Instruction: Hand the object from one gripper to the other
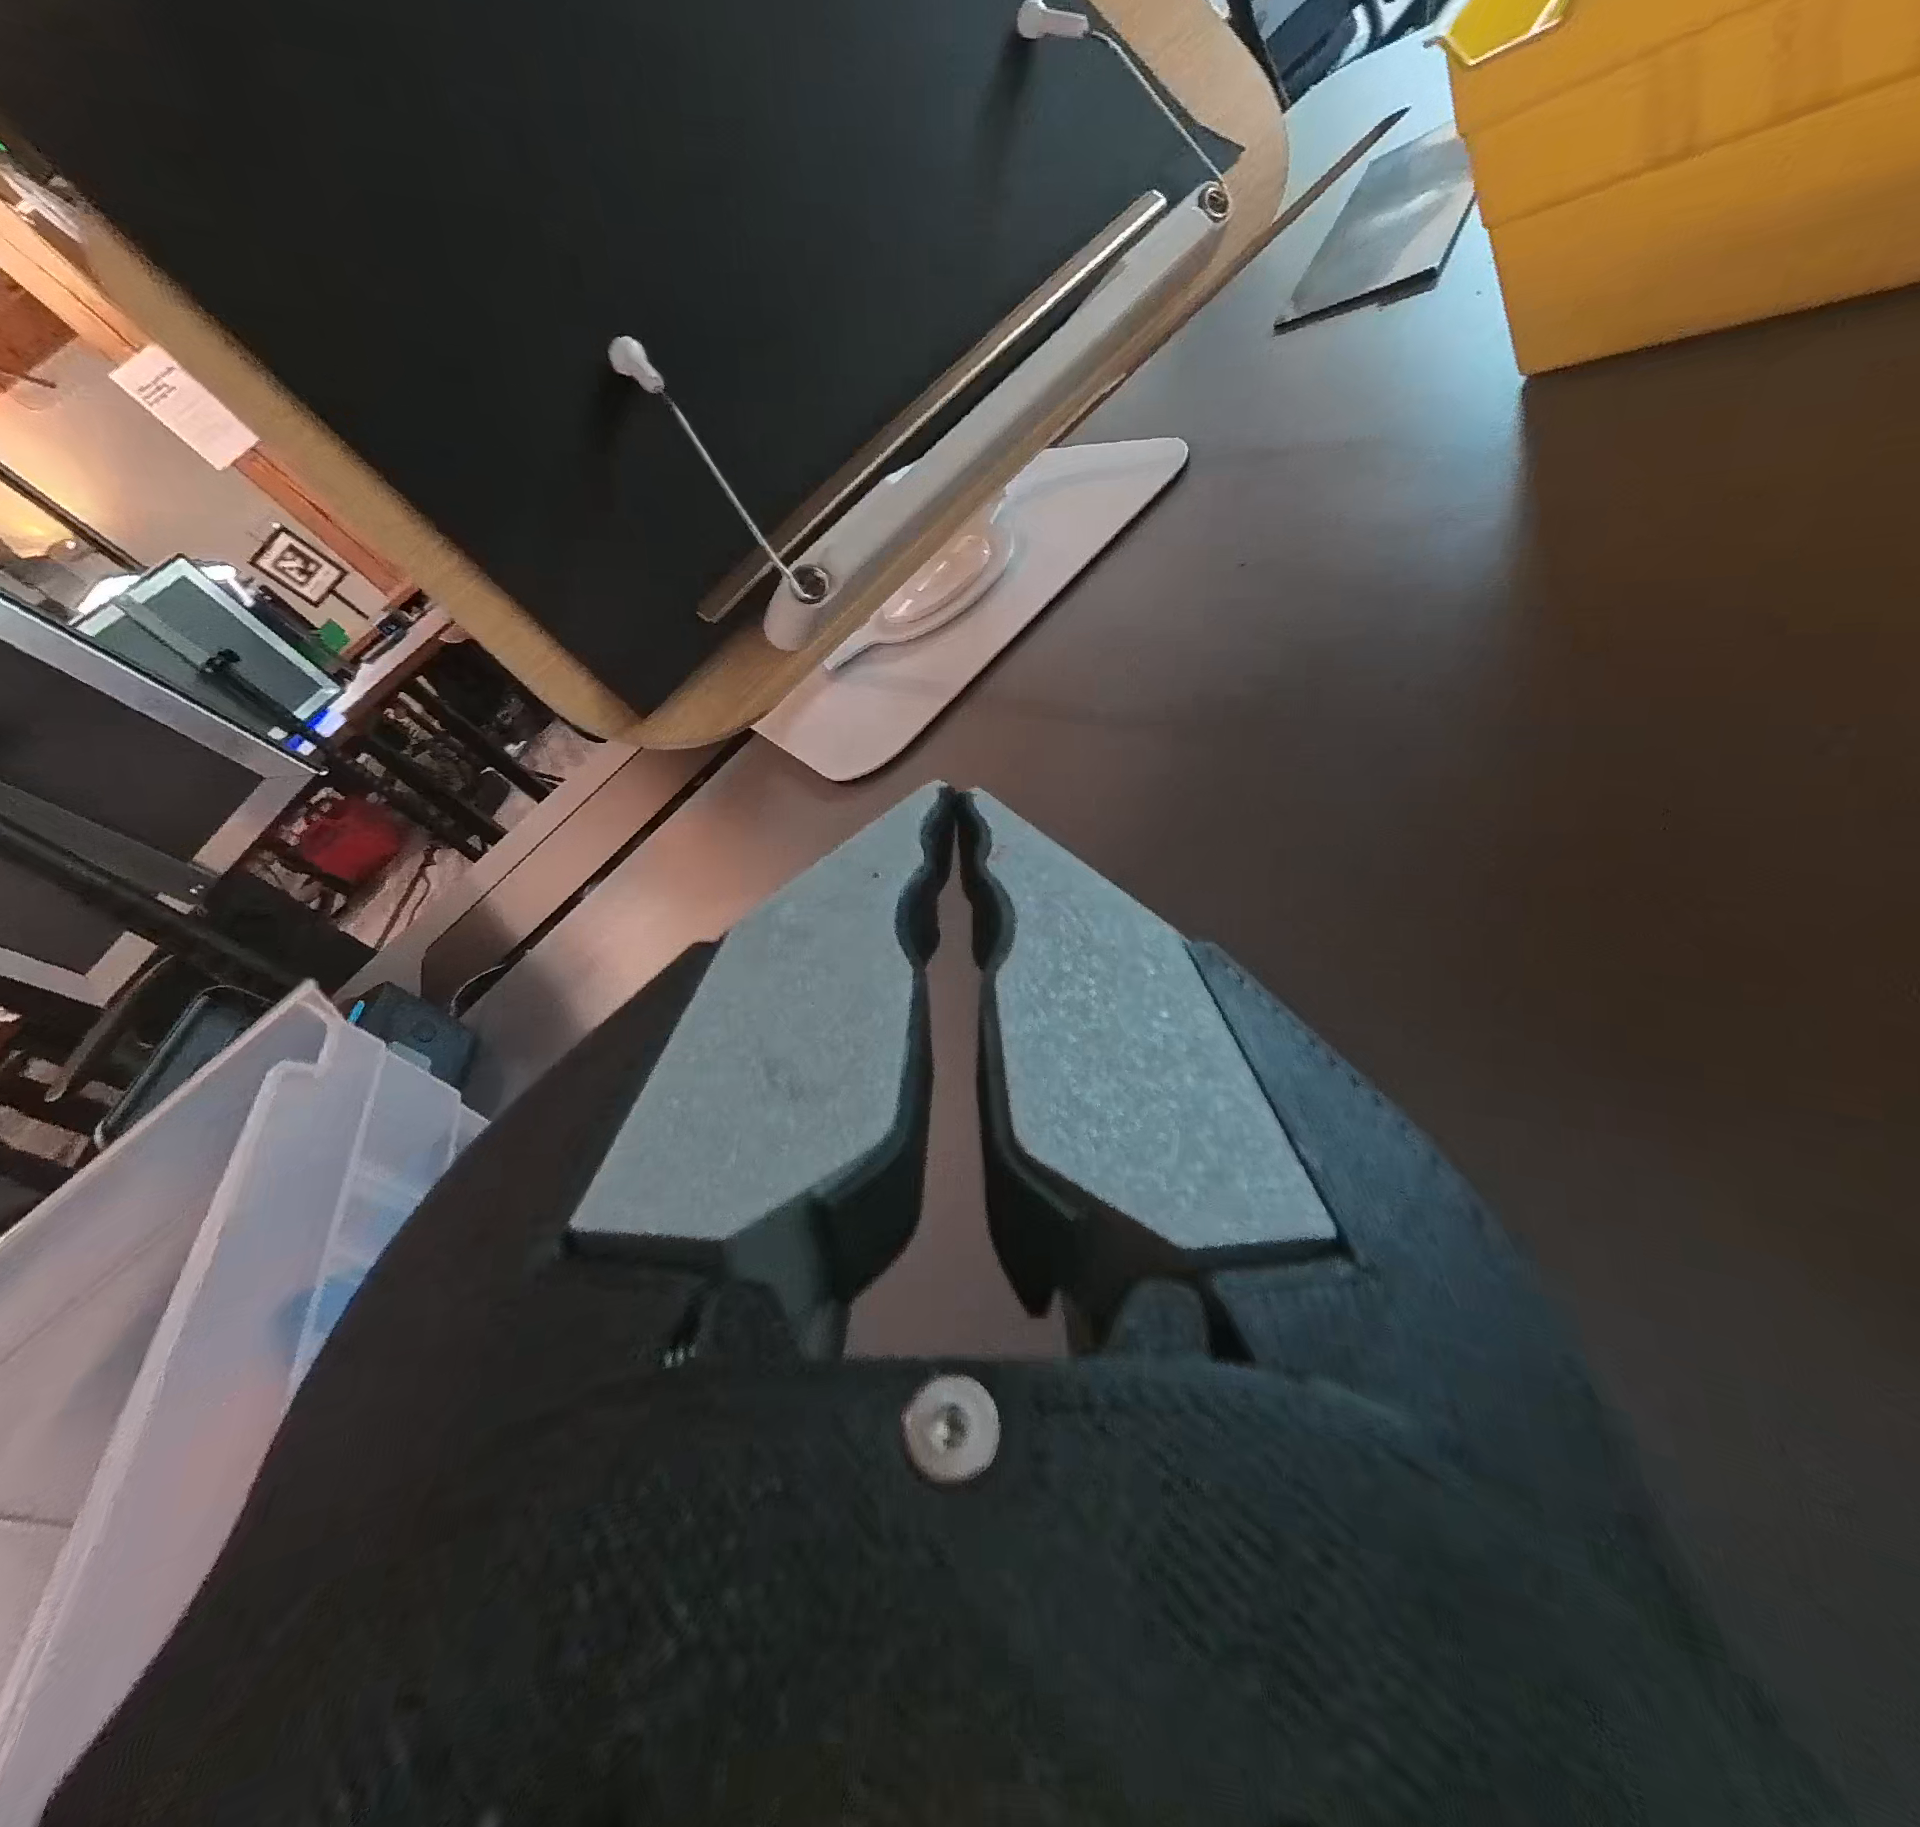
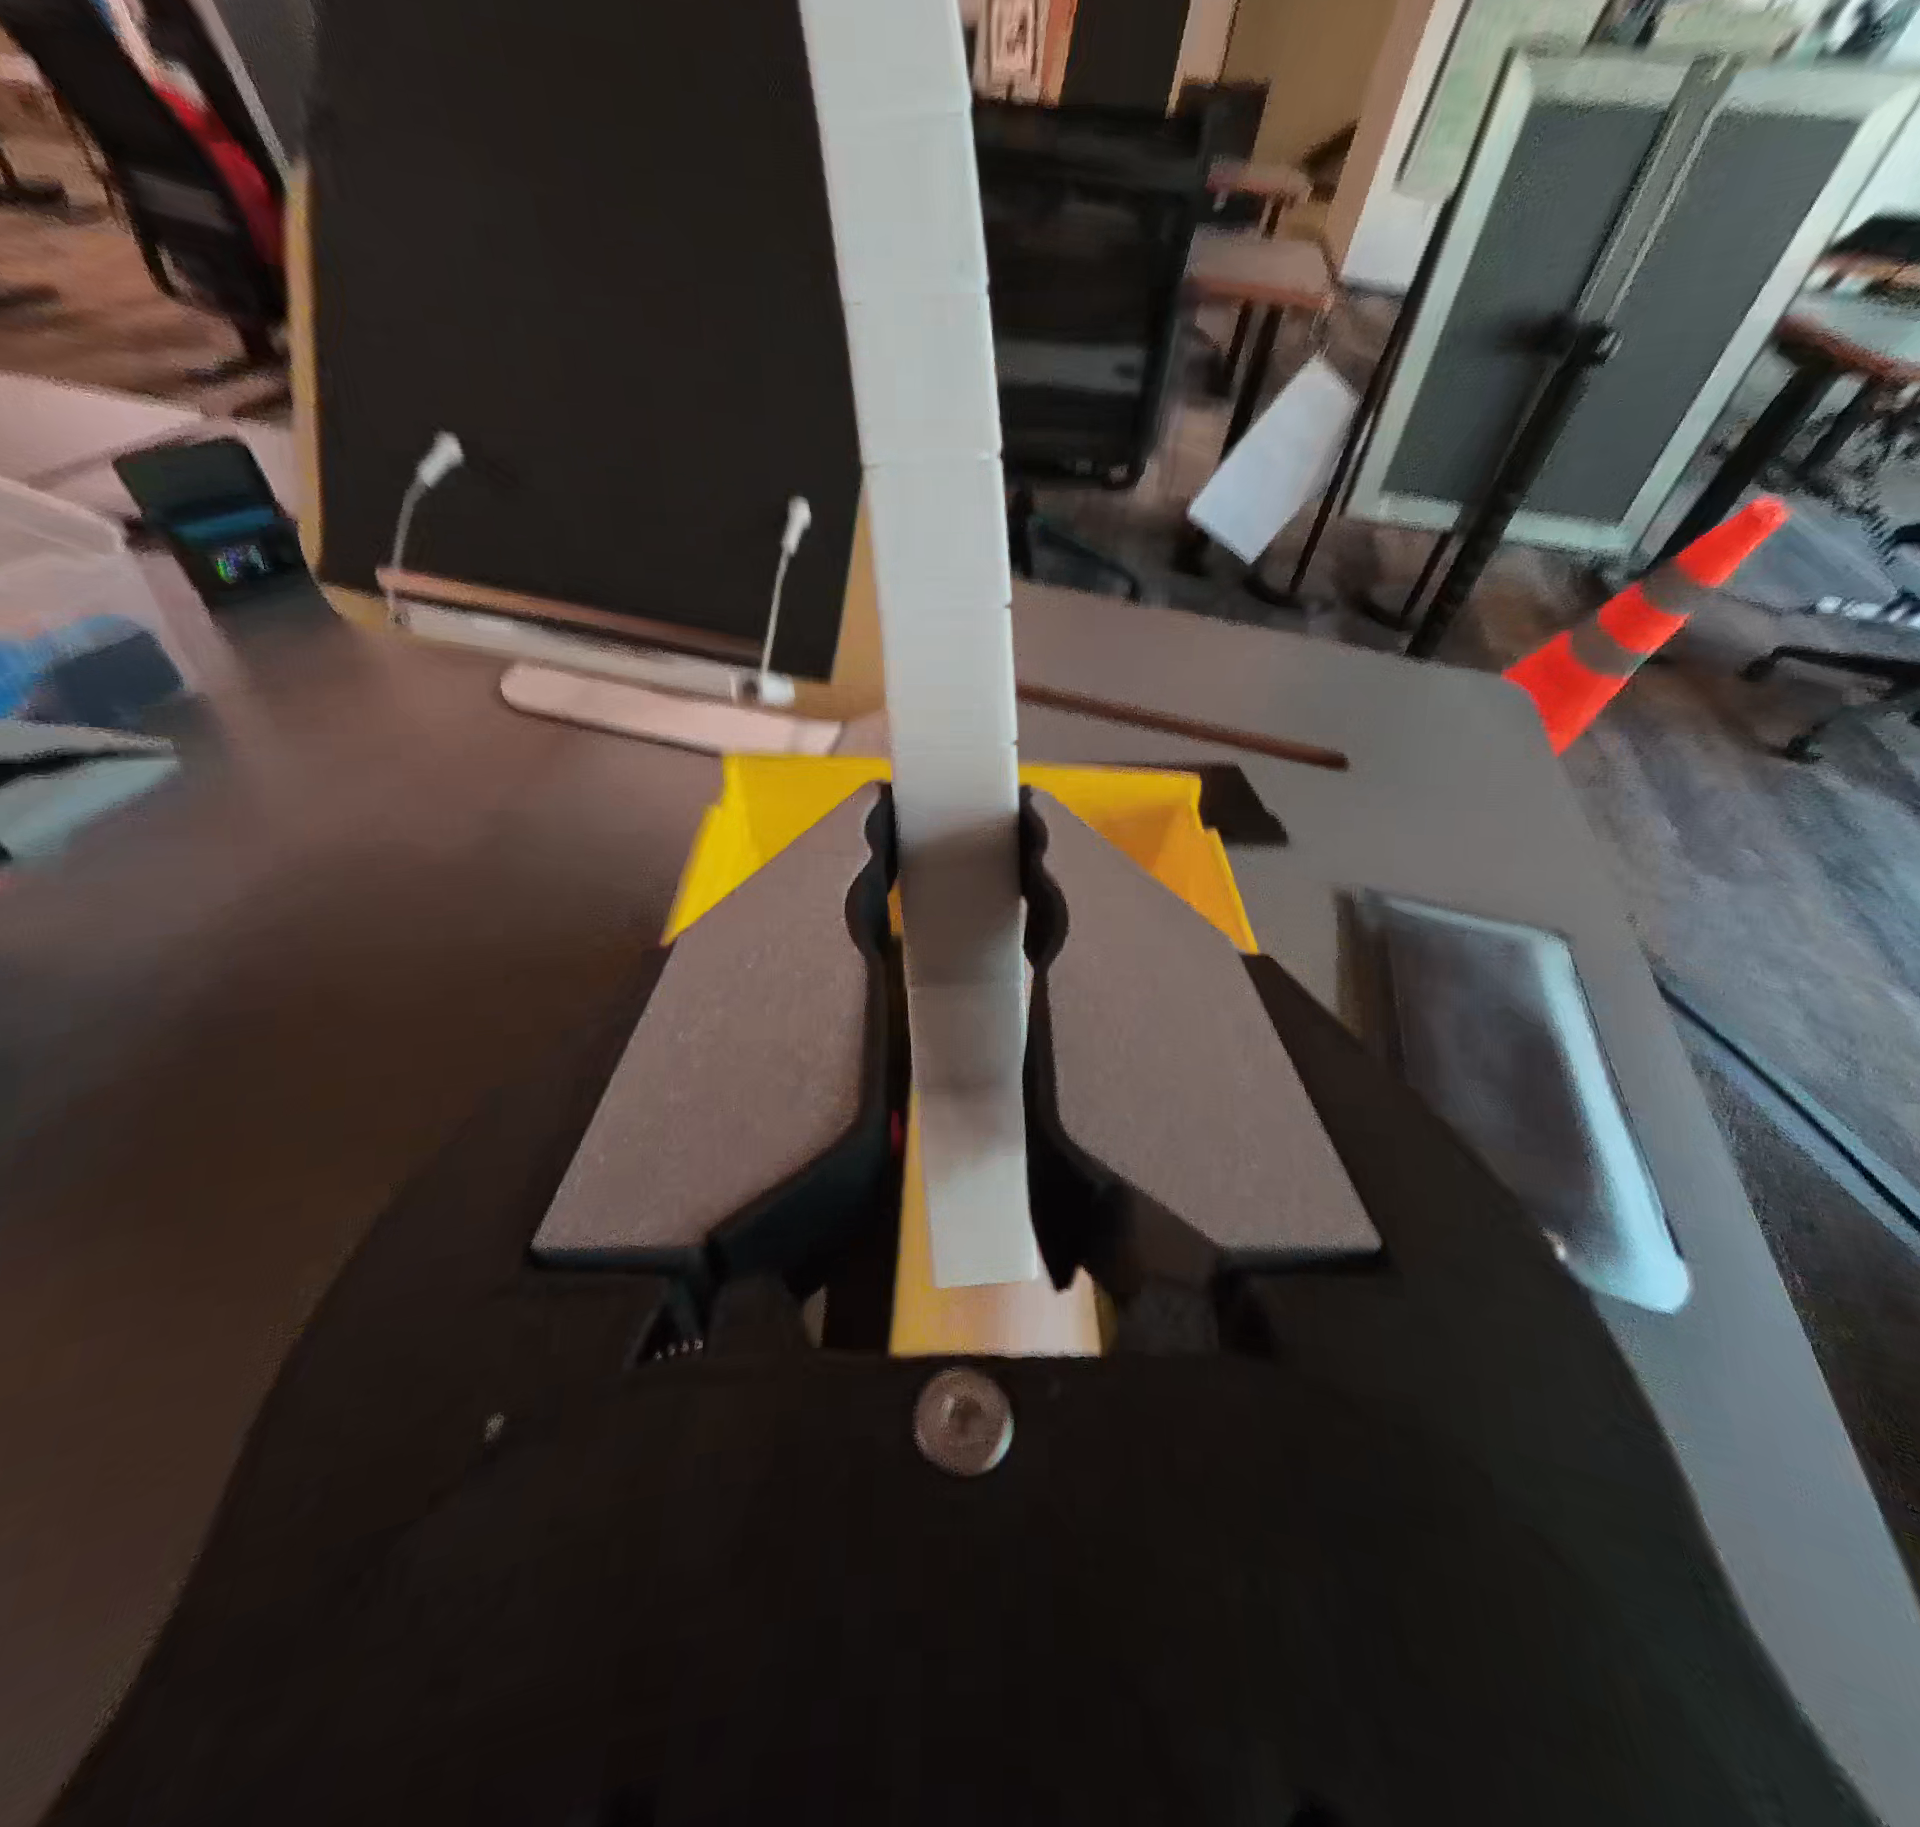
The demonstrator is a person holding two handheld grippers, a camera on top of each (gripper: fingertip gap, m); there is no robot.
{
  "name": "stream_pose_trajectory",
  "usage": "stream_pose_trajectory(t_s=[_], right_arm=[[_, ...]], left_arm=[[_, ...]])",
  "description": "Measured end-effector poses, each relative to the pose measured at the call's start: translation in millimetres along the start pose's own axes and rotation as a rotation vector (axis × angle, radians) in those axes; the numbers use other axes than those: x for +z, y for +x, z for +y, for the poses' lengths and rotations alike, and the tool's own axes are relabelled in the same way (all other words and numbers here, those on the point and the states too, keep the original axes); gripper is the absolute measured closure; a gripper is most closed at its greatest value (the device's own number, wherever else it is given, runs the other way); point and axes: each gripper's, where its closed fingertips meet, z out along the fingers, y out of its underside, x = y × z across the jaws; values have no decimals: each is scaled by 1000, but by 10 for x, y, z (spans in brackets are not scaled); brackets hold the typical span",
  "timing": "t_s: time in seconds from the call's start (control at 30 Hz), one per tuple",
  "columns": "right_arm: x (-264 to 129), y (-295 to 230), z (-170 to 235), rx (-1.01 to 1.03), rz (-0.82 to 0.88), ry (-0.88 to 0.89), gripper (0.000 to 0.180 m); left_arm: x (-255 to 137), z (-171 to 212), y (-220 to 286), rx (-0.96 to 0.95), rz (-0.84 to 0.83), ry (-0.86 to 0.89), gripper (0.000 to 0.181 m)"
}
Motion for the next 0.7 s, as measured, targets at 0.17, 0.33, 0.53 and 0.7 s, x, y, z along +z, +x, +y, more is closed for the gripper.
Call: stream_pose_trajectory(t_s=[0.17,0.33,0.53,0.7], right_arm=[[161,313,679,35,16,-314,160],[234,694,960,-4,229,-418,135],[444,45,399,-70,66,-270,132],[635,-1613,13,-87,-388,-93,120]], left_arm=[[27,52,61,10,18,-24,181],[27,68,39,-5,13,-34,181],[42,87,51,1,19,-49,181],[45,93,53,-5,20,-55,181]])
